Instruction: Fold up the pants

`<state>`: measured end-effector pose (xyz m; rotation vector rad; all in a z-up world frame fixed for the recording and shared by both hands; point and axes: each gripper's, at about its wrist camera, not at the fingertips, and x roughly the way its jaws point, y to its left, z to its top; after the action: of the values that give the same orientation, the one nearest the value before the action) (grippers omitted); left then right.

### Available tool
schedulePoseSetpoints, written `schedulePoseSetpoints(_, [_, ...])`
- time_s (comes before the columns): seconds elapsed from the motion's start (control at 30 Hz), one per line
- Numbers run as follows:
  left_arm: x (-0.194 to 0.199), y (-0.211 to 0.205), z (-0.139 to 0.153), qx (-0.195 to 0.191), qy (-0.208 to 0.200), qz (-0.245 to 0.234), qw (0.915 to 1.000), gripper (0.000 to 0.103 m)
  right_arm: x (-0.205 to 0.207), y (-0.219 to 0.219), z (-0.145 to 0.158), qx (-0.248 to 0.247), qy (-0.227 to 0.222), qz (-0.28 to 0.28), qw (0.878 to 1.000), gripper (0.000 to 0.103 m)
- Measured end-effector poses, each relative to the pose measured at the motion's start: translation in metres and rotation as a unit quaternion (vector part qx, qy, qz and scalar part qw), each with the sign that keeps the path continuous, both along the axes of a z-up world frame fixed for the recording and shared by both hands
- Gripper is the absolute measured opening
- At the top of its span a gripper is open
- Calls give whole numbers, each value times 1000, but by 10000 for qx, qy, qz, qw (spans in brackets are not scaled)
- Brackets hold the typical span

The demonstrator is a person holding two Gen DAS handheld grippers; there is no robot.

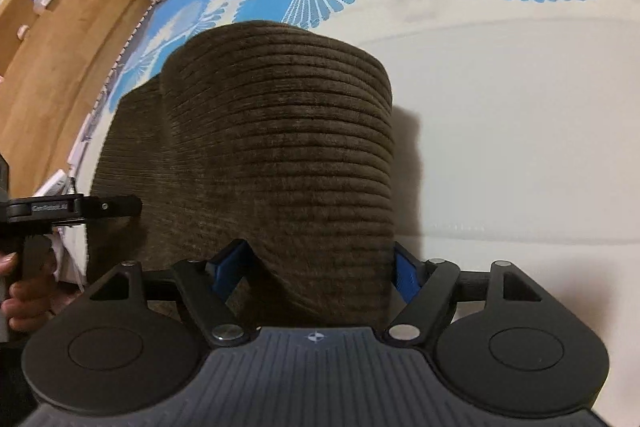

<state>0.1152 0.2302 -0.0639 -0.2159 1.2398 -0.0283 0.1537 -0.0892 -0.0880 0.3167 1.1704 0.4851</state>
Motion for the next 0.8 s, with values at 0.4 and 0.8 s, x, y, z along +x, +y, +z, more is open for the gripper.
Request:
schedulePoseSetpoints(0.4, [40, -72, 16, -185, -474, -145, 9986, 41, 13, -52, 65, 103, -1032, -372, 9939, 23])
schedulePoseSetpoints(0.8, [63, -203, 33, -380, -1154, -1028, 9873, 41, 20, -198, 73, -744, -1213, -1447, 9792, 23])
